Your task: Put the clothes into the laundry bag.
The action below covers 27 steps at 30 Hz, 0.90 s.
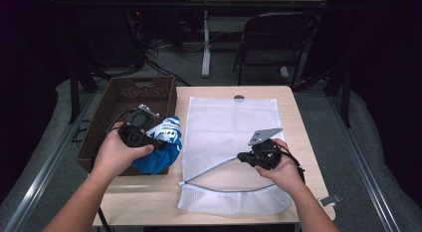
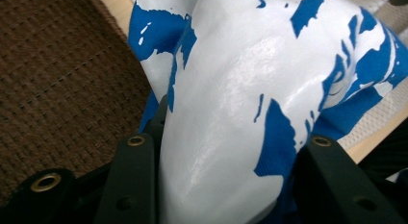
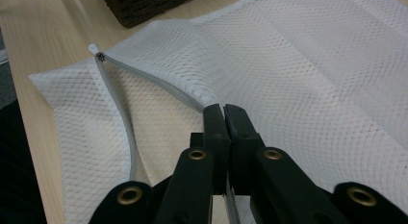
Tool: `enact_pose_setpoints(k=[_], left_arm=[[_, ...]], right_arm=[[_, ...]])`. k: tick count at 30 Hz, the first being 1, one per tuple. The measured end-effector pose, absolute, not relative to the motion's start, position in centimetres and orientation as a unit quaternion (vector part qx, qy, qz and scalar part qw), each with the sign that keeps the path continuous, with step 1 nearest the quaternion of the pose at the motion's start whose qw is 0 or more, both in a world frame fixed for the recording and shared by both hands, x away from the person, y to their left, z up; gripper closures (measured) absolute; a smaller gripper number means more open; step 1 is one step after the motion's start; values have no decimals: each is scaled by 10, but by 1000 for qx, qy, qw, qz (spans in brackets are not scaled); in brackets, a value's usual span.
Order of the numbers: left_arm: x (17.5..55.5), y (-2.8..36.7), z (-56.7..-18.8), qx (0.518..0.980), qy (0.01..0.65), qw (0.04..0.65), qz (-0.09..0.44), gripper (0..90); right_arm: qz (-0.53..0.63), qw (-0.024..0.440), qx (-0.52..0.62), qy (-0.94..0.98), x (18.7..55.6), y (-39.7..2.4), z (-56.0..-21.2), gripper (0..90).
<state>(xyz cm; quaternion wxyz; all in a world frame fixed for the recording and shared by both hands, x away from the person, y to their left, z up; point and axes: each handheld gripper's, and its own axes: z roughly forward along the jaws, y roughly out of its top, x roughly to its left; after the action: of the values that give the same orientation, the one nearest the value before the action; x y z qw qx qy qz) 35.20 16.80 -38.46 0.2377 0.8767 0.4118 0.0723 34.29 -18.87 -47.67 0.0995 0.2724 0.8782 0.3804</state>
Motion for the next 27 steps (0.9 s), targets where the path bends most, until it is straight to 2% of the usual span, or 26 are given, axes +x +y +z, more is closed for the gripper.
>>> enact_pose_setpoints(k=[13, 27], left_arm=[[326, 142, -398, 890, 370, 258, 63, 578], [313, 115, -430, 902, 344, 259, 39, 578]], right_arm=[[378, 102, 272, 879, 343, -188, -478, 883], [378, 102, 272, 879, 344, -188, -477, 883]])
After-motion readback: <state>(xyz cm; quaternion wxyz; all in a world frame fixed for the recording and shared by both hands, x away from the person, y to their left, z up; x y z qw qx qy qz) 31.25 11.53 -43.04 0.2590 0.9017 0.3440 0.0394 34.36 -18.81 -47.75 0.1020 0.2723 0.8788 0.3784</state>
